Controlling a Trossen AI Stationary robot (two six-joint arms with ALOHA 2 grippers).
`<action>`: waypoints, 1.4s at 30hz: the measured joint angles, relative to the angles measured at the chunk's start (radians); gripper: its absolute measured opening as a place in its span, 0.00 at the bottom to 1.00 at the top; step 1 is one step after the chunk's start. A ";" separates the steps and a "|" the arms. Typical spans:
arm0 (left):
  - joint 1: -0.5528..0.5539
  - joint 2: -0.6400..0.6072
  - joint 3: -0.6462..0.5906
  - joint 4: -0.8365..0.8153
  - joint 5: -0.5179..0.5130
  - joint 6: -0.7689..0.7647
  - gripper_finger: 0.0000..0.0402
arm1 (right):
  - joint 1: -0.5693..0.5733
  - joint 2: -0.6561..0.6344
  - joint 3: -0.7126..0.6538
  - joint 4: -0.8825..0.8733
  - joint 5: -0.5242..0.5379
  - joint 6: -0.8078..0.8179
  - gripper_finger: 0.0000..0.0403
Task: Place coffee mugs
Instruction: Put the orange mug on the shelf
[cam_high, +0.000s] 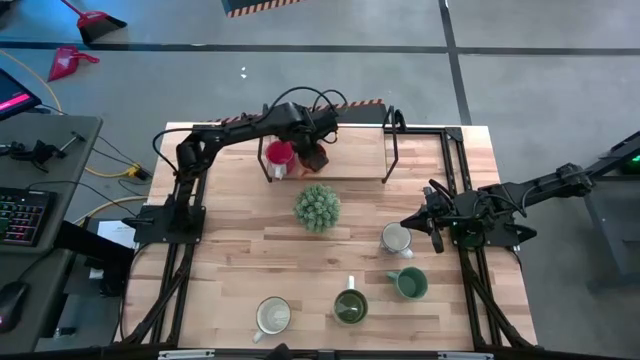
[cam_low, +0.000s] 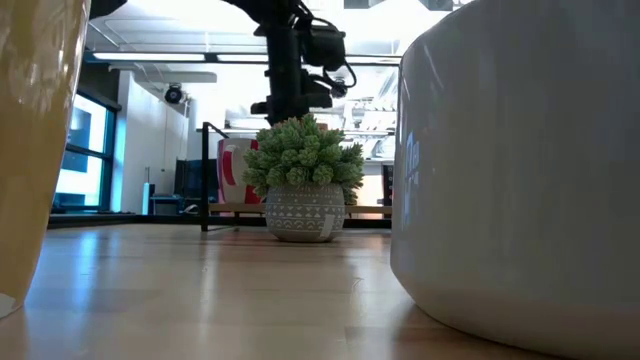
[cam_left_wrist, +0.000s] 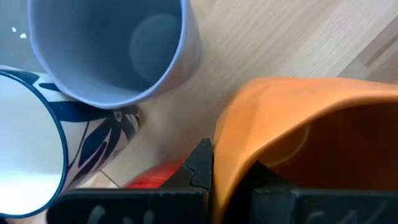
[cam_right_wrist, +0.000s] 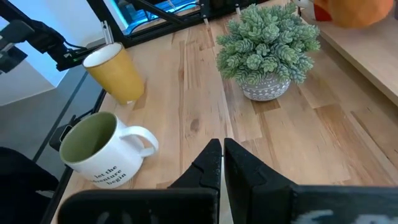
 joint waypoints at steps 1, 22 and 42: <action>0.001 0.004 0.000 0.001 0.000 0.008 0.01 | 0.000 0.000 0.000 0.000 0.000 0.000 0.00; 0.011 0.059 0.000 0.045 0.010 0.043 0.01 | 0.000 0.000 0.000 0.016 -0.015 0.008 0.00; 0.026 0.085 0.002 0.018 0.024 0.042 0.01 | 0.000 0.000 0.000 0.015 -0.026 0.010 0.00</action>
